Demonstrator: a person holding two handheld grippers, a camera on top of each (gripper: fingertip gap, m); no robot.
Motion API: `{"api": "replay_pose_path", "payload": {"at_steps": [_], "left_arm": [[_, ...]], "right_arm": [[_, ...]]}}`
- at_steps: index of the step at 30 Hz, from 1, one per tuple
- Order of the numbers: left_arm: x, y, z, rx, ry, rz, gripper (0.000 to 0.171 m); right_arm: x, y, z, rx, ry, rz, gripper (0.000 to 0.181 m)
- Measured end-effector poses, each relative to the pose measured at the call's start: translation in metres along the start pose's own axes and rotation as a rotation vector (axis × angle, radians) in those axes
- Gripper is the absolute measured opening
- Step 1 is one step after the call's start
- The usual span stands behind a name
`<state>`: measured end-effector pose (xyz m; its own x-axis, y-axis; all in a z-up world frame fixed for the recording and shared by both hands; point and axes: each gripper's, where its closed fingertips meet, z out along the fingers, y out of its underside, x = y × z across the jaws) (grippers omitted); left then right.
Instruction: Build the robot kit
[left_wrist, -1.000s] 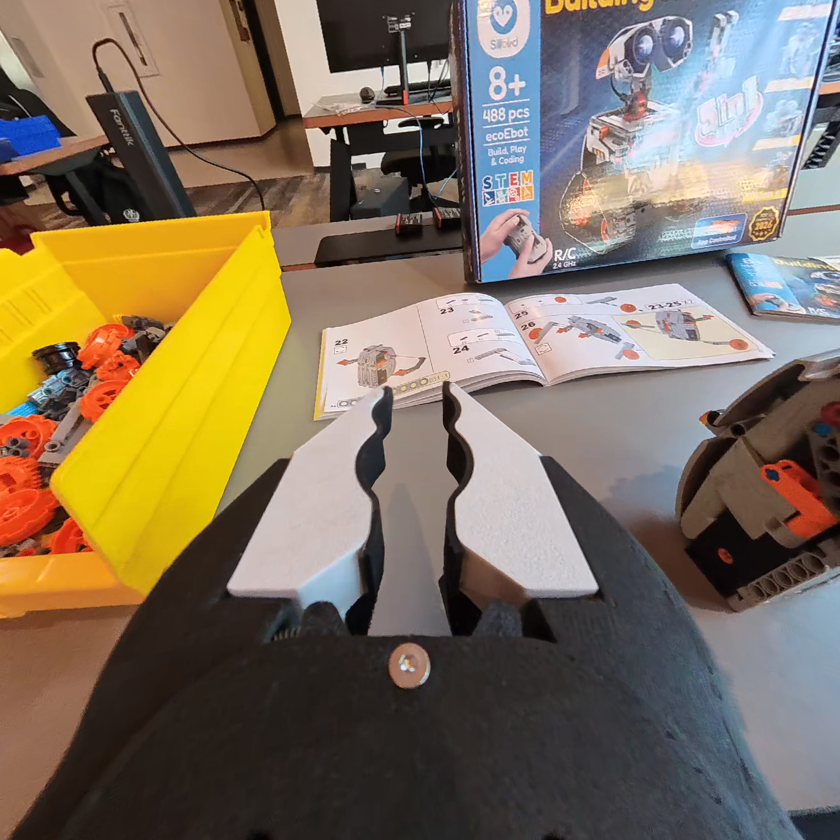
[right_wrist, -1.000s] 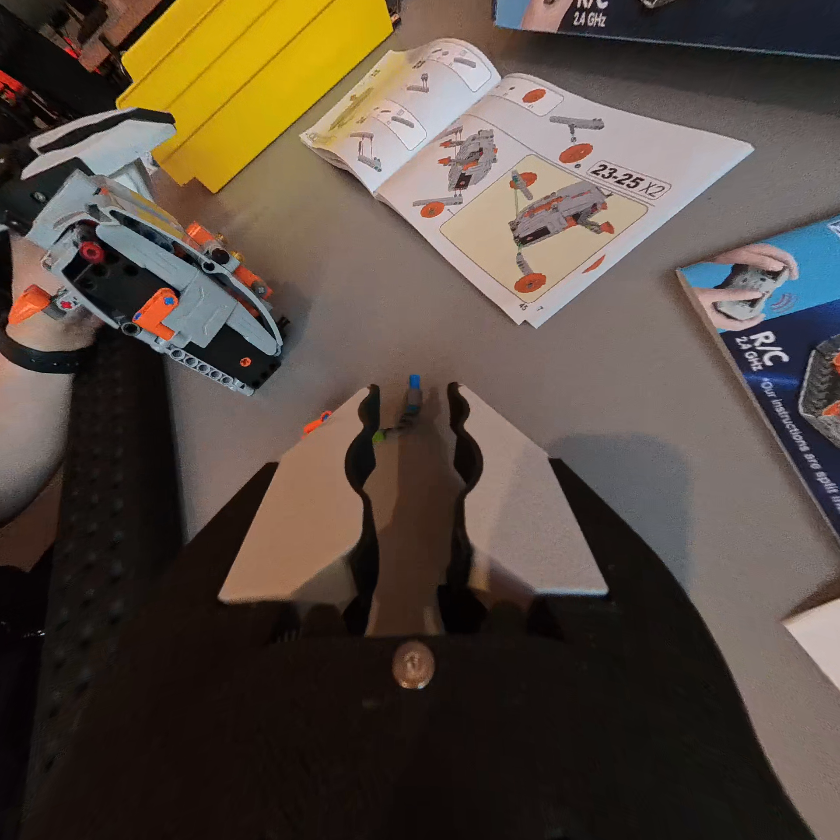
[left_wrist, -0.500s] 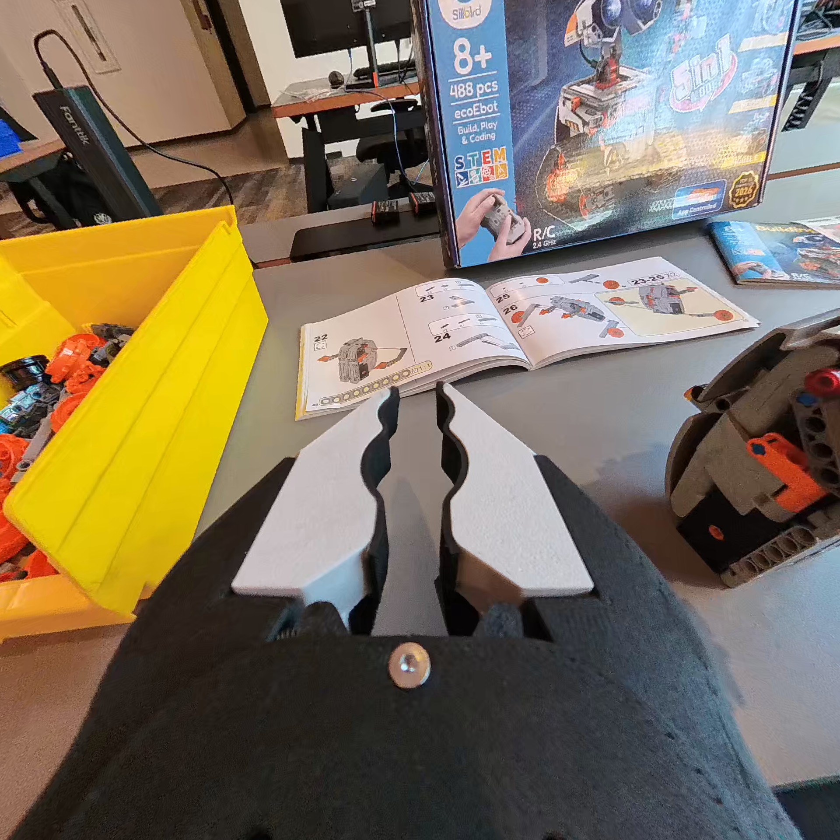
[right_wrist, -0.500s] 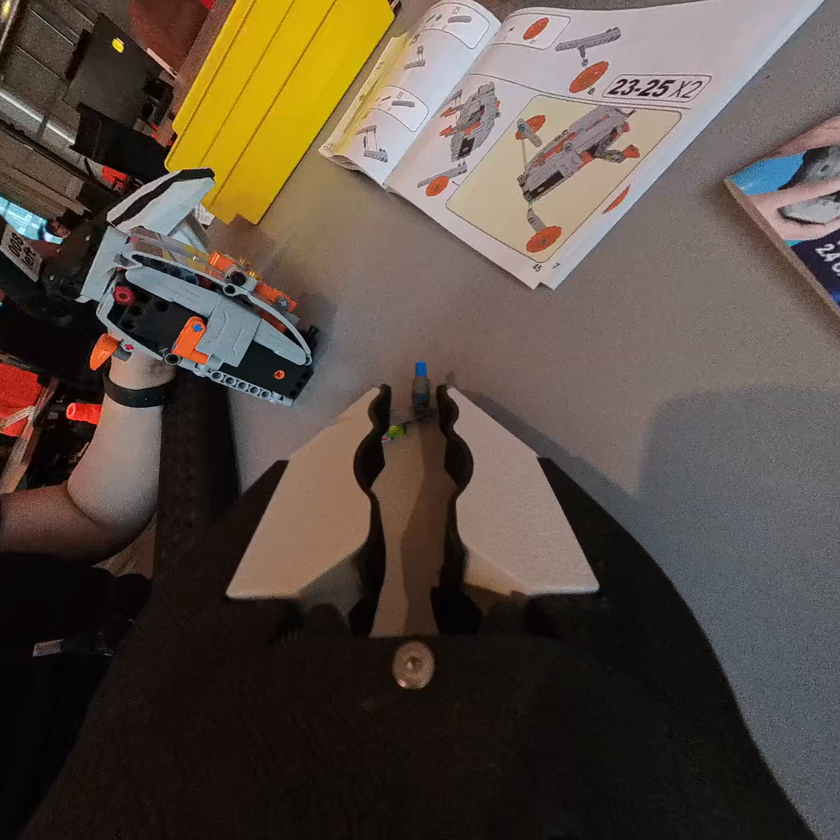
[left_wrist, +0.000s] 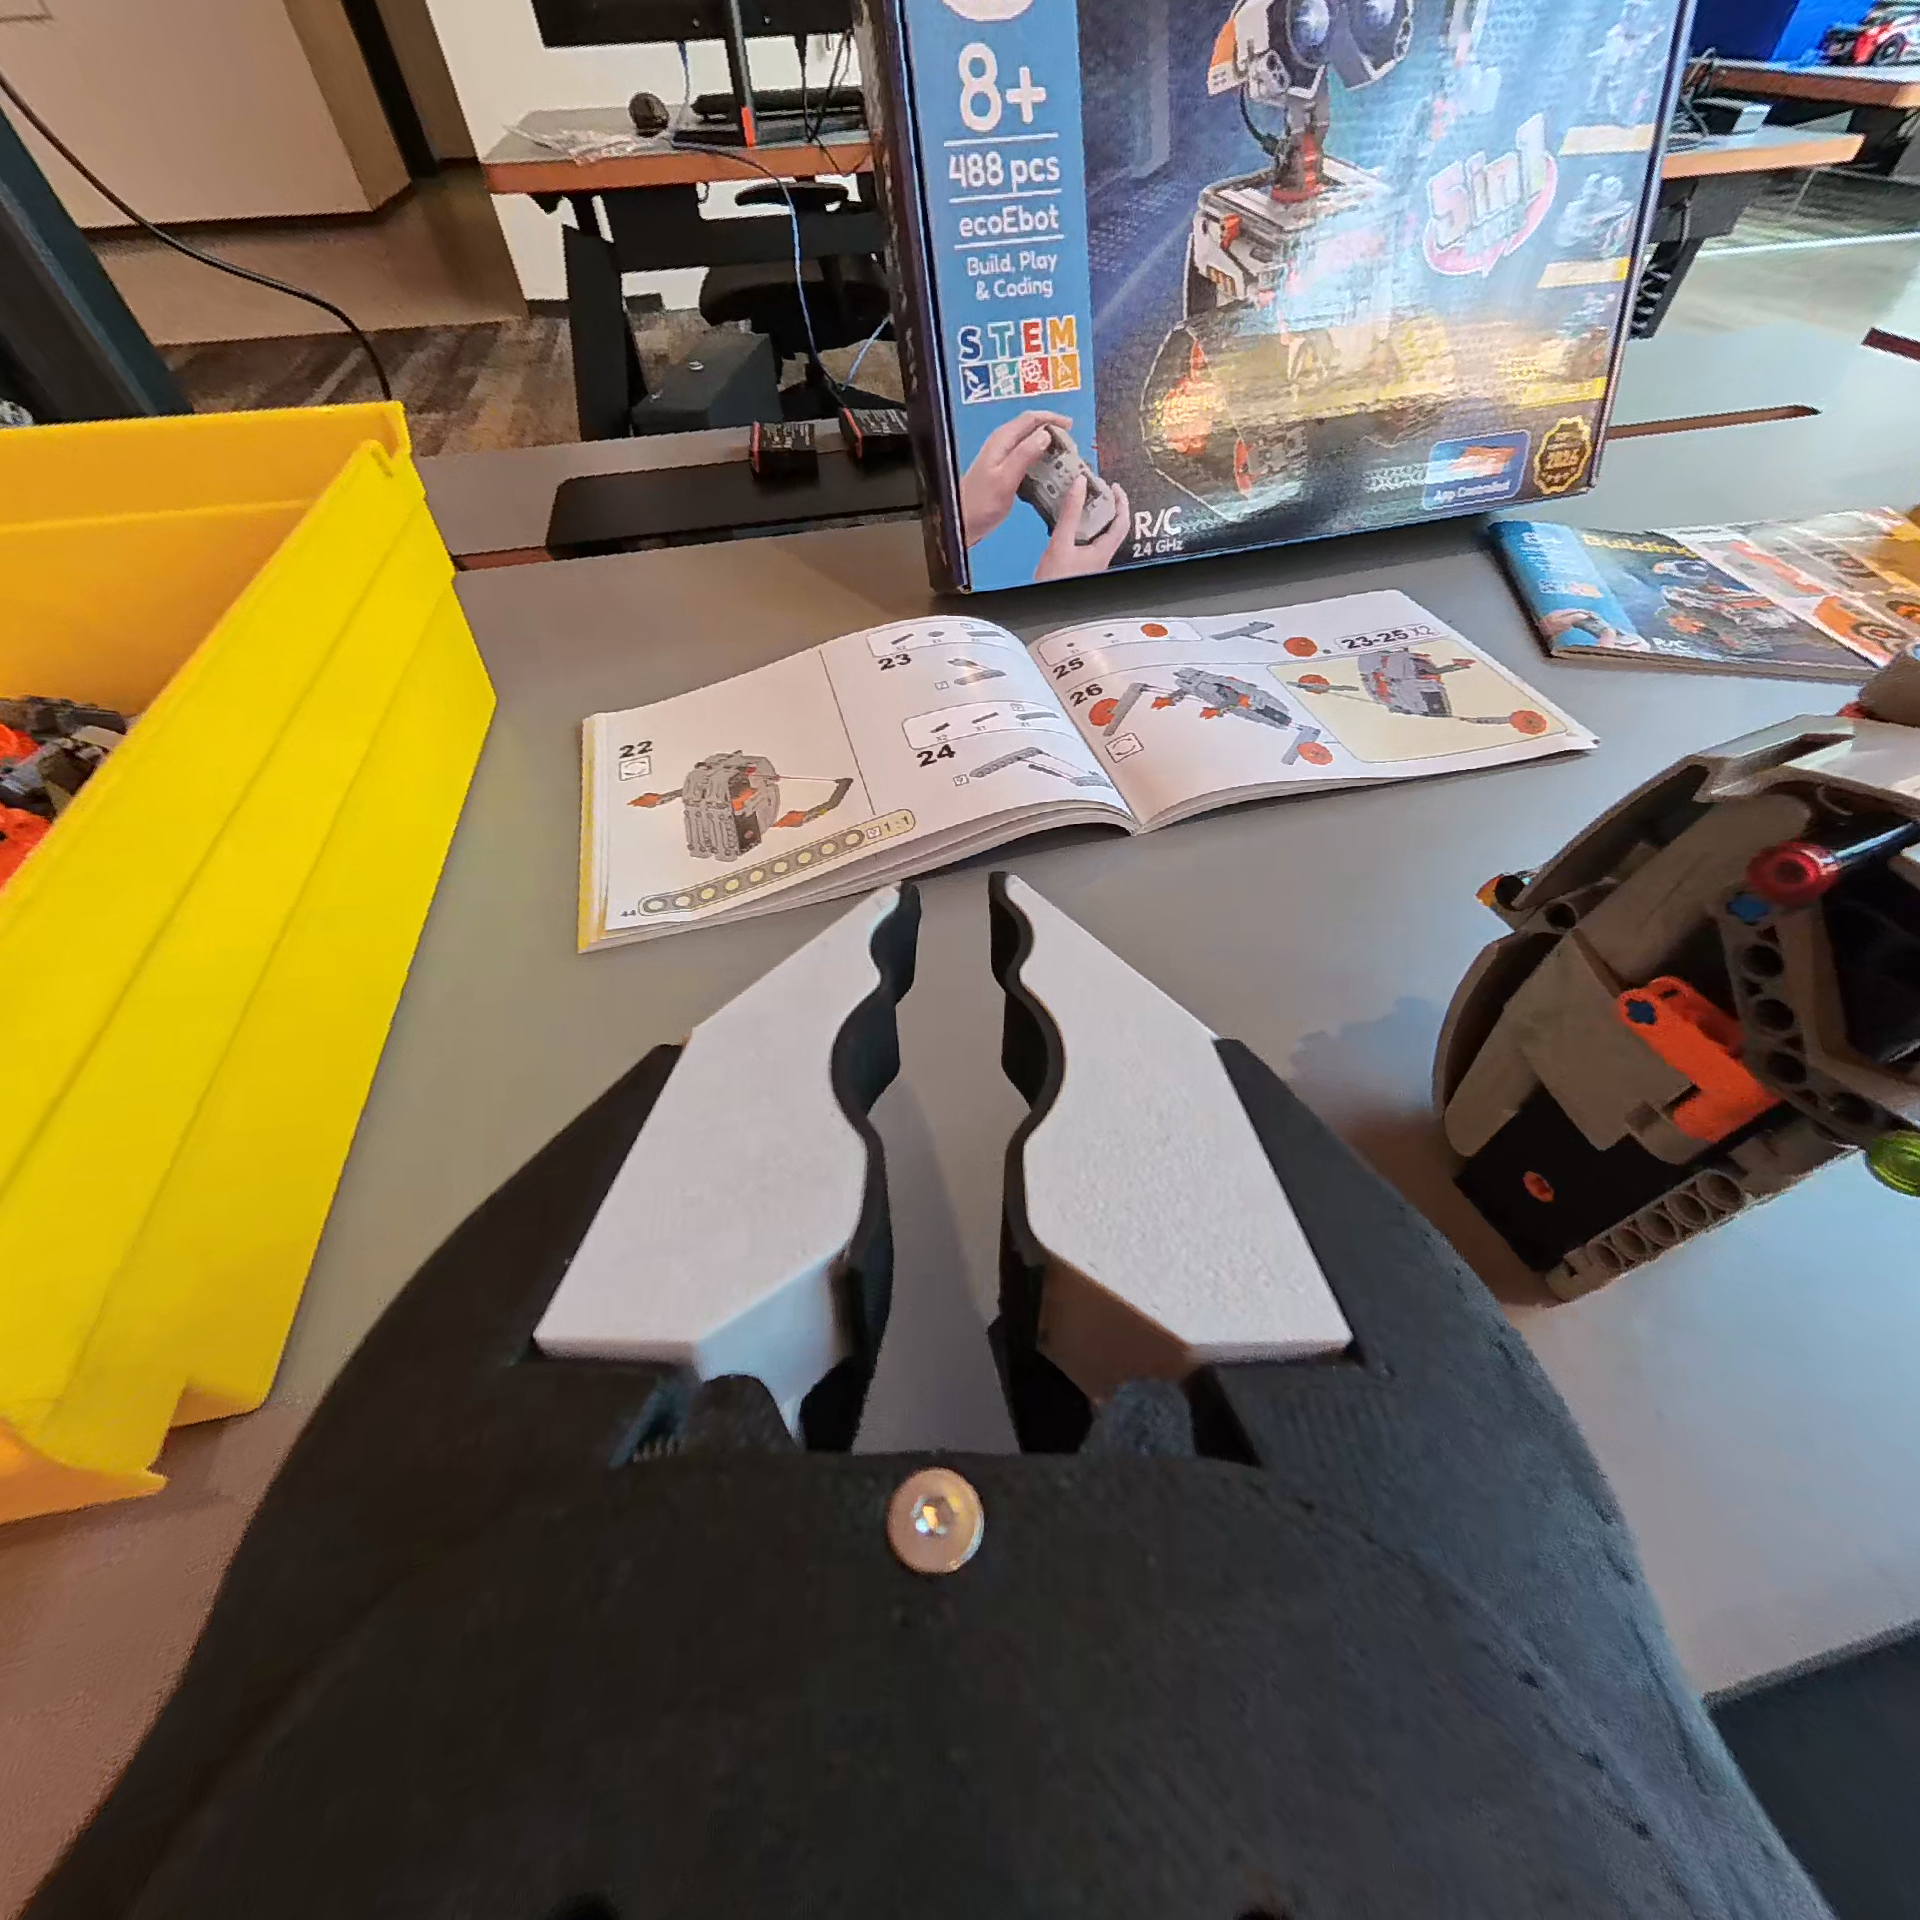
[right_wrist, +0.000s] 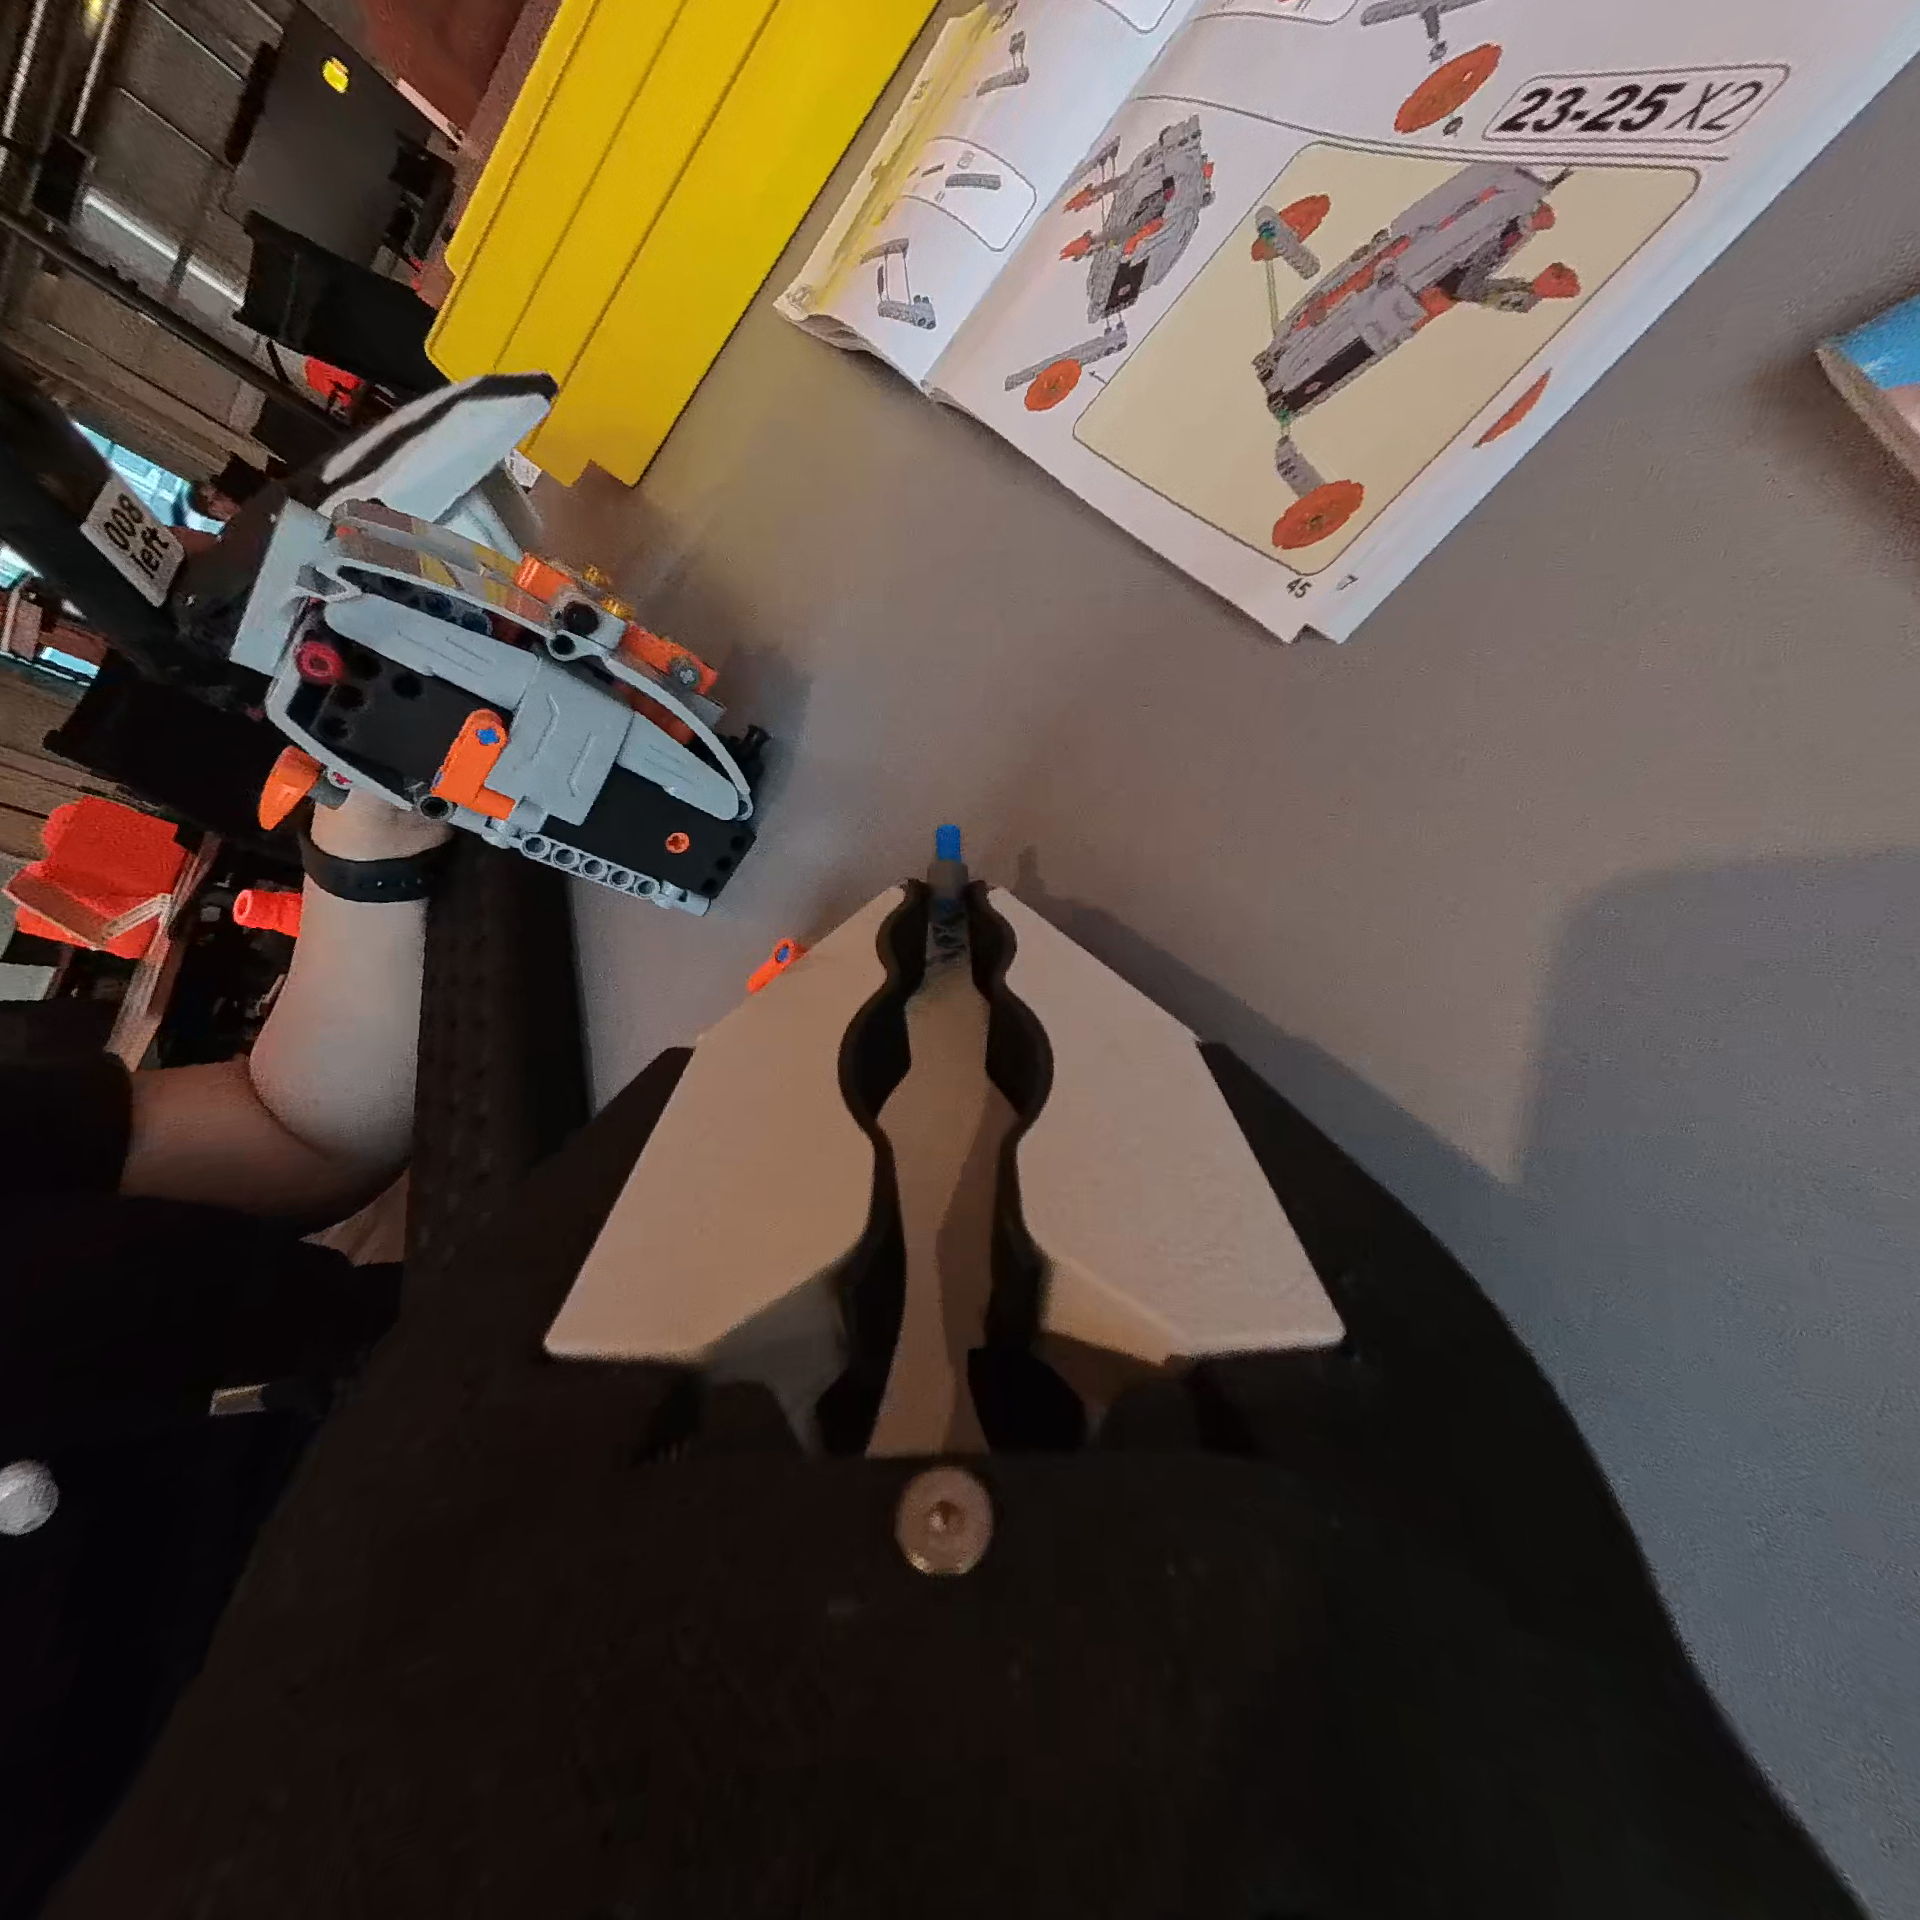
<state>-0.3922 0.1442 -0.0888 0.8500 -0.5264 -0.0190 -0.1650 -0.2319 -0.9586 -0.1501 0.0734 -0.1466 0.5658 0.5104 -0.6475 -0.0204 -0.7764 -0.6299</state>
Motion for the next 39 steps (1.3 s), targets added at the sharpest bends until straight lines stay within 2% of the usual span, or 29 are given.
{"api": "replay_pose_path", "payload": {"at_steps": [11, 13, 15, 19, 25, 31, 39], "left_arm": [[0.013, 0.001, 0.002, -0.004, 0.081, 0.006, 0.011], [0.015, 0.001, 0.003, -0.007, 0.088, 0.013, 0.011], [0.016, 0.002, 0.003, -0.009, 0.093, 0.021, 0.011], [0.018, 0.002, 0.003, -0.009, 0.098, 0.027, 0.011], [0.019, 0.004, 0.004, -0.019, 0.097, 0.033, 0.010], [0.019, 0.005, 0.004, -0.022, 0.095, 0.038, 0.009], [0.023, 0.009, 0.007, -0.048, 0.111, 0.058, 0.007]], "right_arm": [[-0.005, 0.000, 0.008, -0.031, 0.002, -0.078, 0.008], [-0.004, -0.001, 0.007, -0.020, 0.006, -0.073, 0.019], [-0.004, -0.002, 0.003, 0.007, 0.007, -0.058, 0.022], [-0.002, -0.004, -0.003, 0.059, 0.002, 0.014, 0.022], [-0.007, 0.002, 0.005, 0.009, -0.018, 0.009, 0.021], [-0.010, 0.002, 0.009, 0.014, -0.025, 0.038, 0.006], [-0.018, -0.004, 0.008, 0.036, -0.023, -0.056, 0.006]]}}
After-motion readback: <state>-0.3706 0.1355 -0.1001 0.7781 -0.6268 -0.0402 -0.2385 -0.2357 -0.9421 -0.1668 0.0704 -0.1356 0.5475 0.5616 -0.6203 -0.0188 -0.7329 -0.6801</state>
